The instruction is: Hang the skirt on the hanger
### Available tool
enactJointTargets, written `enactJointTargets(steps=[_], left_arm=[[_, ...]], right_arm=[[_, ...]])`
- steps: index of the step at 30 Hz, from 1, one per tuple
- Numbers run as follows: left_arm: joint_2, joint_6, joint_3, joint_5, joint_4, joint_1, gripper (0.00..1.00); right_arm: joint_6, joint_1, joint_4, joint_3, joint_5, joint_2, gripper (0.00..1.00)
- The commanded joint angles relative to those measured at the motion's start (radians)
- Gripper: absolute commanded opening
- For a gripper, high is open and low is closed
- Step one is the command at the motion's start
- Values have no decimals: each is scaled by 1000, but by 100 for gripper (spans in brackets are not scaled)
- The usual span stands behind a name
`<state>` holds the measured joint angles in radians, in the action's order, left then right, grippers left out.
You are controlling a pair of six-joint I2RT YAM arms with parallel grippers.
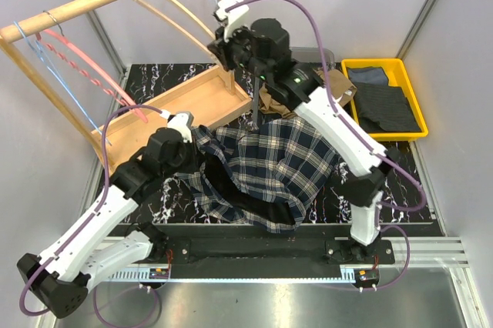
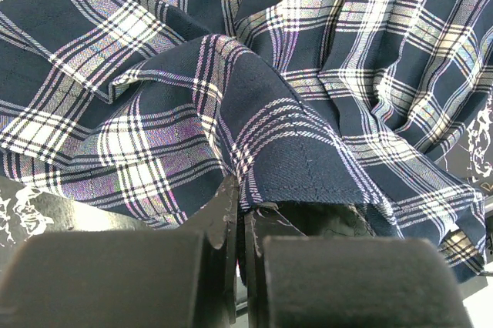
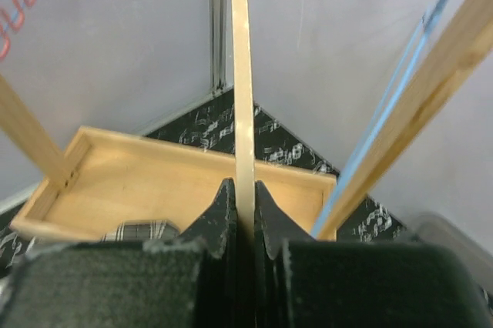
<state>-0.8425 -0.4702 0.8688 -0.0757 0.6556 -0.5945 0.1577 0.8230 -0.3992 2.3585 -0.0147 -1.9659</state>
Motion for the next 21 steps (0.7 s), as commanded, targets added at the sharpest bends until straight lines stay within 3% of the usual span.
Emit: enactJointTargets(steps=[1,9,15,21], left_arm=[[-12,1,27,-26,-59,-2,0],[-75,8,82,-38,-53,-2,0],[-148,15,147,-70,-53,-2,0],[-291,54,297,-105,-63,-2,0]], right_arm=[[20,16,79,-190,65,229,0],[16,36,-30,-683,68,697,0],[-50,36,-248,-815,-109,950,0],[-177,36,-461,-889,-154,1119,0]])
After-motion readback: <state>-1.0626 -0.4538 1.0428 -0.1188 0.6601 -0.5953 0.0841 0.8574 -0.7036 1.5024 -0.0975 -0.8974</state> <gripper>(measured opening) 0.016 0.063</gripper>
